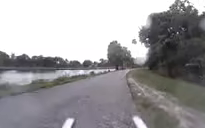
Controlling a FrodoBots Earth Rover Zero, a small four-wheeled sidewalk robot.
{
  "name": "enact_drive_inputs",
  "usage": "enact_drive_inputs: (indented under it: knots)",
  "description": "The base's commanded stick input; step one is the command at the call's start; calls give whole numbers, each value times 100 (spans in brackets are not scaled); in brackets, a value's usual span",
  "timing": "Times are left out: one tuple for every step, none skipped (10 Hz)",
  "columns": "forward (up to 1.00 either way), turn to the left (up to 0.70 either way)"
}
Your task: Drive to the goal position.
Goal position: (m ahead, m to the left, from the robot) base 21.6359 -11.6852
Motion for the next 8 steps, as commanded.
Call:
enact_drive_inputs:
  knots:
    - [85, 0]
    - [85, 0]
    - [85, 0]
    - [85, 0]
    - [85, 0]
    - [85, 0]
    - [85, 0]
    - [85, 0]
